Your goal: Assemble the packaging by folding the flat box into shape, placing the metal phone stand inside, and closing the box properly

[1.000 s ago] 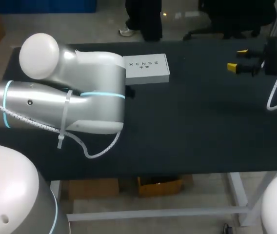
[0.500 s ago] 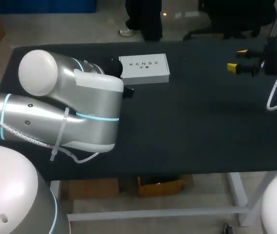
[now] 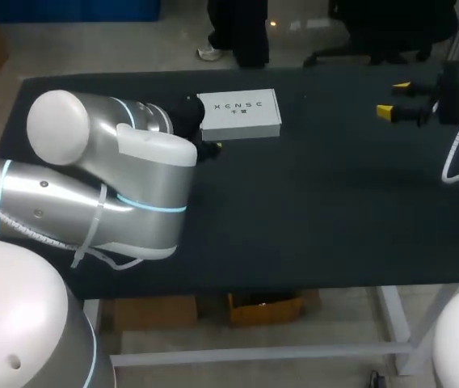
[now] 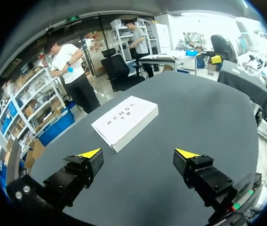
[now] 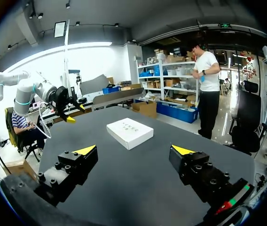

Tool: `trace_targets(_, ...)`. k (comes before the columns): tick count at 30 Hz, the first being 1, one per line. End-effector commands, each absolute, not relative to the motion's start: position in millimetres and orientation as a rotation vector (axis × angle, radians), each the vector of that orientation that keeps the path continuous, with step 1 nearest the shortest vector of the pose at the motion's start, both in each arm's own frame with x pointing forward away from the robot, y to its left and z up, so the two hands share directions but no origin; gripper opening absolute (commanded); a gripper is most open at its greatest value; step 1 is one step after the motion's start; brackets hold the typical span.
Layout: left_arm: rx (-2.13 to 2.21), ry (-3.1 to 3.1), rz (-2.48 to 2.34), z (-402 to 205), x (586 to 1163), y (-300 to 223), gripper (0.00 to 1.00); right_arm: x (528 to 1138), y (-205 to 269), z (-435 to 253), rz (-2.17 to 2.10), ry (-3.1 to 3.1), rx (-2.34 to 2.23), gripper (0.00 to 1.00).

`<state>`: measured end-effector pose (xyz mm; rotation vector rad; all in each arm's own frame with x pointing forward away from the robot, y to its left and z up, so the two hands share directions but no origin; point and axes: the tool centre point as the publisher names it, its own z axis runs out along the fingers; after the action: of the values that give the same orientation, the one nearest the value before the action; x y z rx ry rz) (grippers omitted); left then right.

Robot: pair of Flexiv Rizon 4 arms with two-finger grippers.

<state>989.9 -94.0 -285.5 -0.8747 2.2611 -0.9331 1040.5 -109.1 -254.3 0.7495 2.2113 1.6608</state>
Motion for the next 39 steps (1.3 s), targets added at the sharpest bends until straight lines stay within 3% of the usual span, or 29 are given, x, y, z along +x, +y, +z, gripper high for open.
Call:
trace_targets(1, -0.828, 2.295, -0.909, -284.5, 995.8, -85.4, 1.0, 1040.2, -109.5, -254.5, 1.664, 2.21, 0.746, 1.0)
trace_targets(15, -0.723, 2.249, -0.683, -297.1, 1006.2, -78.7, 1.0, 1040.2, -109.5, -254.5, 1.664, 2.21, 0.746, 1.0)
trace_targets(39, -0.34, 2.495, -0.857, -276.8, 1003.6, -65.3, 1.0, 1040.2, -109.5, -254.5, 1.664, 2.21, 0.746, 1.0)
